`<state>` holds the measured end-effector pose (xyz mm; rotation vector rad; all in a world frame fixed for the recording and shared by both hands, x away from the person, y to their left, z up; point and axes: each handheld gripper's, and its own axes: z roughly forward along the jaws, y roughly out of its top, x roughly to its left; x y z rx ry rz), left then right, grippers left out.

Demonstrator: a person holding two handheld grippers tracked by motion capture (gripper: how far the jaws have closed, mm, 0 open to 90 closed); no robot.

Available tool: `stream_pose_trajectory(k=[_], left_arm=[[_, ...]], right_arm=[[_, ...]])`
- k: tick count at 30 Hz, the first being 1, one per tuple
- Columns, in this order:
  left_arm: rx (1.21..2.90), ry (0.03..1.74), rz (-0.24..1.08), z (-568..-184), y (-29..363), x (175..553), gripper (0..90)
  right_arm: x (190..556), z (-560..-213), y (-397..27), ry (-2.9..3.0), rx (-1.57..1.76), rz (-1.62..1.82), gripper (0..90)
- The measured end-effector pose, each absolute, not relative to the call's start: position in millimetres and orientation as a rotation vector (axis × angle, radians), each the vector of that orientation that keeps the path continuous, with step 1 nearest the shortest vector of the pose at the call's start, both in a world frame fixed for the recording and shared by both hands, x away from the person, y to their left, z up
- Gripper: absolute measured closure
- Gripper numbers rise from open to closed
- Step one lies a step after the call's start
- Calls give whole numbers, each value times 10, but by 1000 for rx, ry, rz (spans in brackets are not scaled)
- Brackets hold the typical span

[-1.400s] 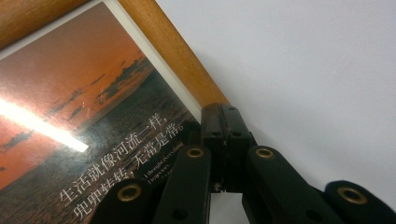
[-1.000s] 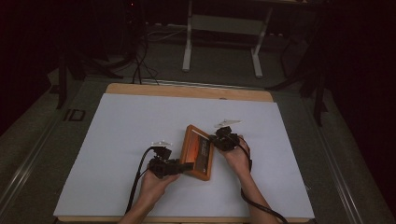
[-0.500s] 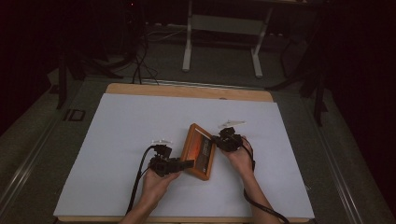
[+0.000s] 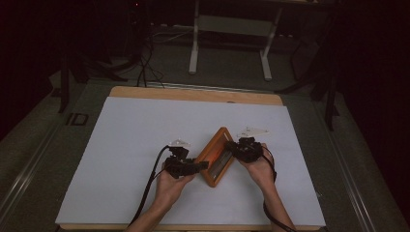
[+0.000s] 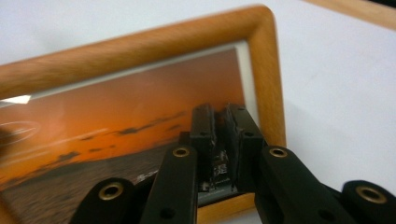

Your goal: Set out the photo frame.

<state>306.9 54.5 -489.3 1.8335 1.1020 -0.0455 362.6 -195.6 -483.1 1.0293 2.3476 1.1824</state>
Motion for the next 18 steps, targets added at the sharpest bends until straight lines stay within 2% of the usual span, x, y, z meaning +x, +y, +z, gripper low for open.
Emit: stream_pose_trajectory(k=[11,18], left_arm=[[1920,912,52,-4787,465,3054,693],[1974,745,226,-4736,541,3050,693]], right_arm=[[3336,-4649,-2193,2316,970,1174,775],[3250,-4541,-2229,2281,942,1212,797]])
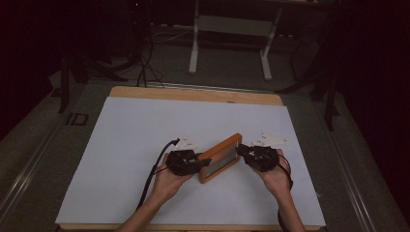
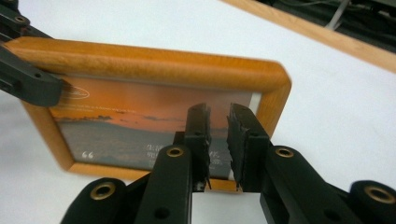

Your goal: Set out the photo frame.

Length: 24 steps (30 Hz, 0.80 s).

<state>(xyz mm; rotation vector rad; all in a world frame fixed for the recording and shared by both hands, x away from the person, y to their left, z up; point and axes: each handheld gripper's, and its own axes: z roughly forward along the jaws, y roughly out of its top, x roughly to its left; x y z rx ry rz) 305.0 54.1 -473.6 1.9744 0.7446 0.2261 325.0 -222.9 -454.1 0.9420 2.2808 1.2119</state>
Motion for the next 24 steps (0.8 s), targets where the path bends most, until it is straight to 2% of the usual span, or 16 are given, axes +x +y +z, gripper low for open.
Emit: stream_pose_trajectory(k=[5,14,17,24], left_arm=[[1939,731,229,-4824,587,3027,690],[1892,723,198,-4888,586,2997,667],[1907,735,198,-4929,566,2992,615],[1955,793,162,-5246,477,2985,637]], right_arm=[[3248,-4450,-2183,2236,921,1271,876],[3384,-4433,-2030,2182,957,1334,893],[3408,-4467,-1996,2189,962,1342,897],[3399,-4467,-1990,2189,959,1344,897]])
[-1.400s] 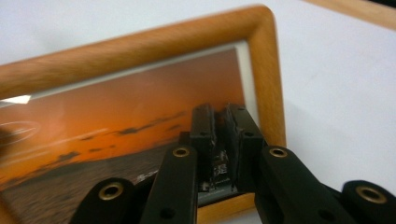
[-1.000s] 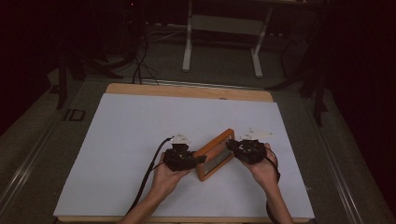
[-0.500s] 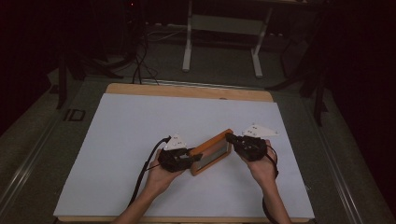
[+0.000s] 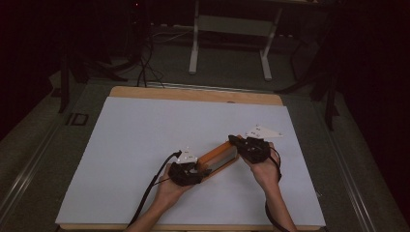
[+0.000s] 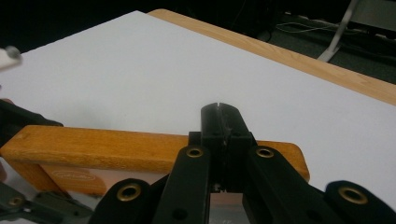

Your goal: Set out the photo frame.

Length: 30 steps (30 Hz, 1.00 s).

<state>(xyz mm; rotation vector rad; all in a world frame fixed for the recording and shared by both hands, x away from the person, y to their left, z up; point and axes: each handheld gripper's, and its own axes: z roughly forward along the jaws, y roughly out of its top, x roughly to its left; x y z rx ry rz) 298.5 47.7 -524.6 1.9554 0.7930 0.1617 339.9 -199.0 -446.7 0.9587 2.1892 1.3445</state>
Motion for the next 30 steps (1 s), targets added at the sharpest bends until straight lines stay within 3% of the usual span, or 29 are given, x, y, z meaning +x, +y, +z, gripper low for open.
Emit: stream_pose_trajectory(k=[3,8,16,26,30], left_arm=[[1988,776,223,-5220,464,2966,684],[2007,768,214,-5155,493,2983,693],[2017,701,233,-4687,684,3018,694],[2050,674,159,-4228,835,3248,693],[2048,644,123,-4192,869,3309,692]], right_arm=[[3413,-4467,-2001,2203,954,1357,897],[3439,-4443,-1993,2224,938,1350,885],[3428,-4374,-2063,2241,927,1370,820],[3389,-4372,-2088,2298,840,1448,682],[3363,-4364,-2057,2347,743,1485,566]])
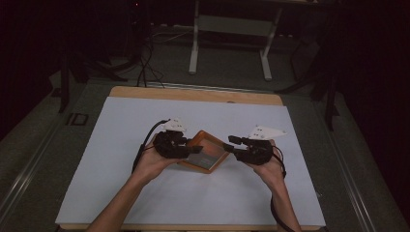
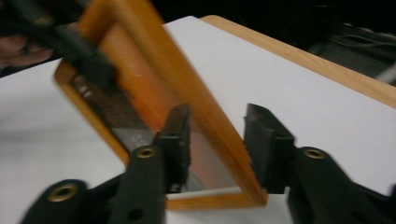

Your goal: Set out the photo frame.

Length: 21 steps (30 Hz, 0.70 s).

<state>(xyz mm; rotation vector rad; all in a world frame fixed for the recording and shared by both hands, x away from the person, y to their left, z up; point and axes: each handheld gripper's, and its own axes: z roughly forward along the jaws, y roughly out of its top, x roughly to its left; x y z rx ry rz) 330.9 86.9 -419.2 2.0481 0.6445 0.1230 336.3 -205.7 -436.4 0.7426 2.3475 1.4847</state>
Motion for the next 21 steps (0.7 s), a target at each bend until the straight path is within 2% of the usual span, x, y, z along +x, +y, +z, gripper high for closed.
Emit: stream_pose_trajectory(k=[8,10,15,19,21], left_arm=[[2052,601,94,-4178,857,3348,691],[2065,563,96,-4171,838,3360,690],[2087,449,72,-4157,779,3388,681],[2046,477,29,-4176,804,3459,665],[2002,512,-7,-4191,840,3499,631]], right_arm=[[3372,-4387,-1928,2402,647,1500,489],[3403,-4412,-1871,2437,603,1524,428],[3484,-4430,-1806,2479,554,1560,353],[3496,-4434,-1771,2527,511,1554,419],[3471,-4433,-1777,2519,502,1532,486]])
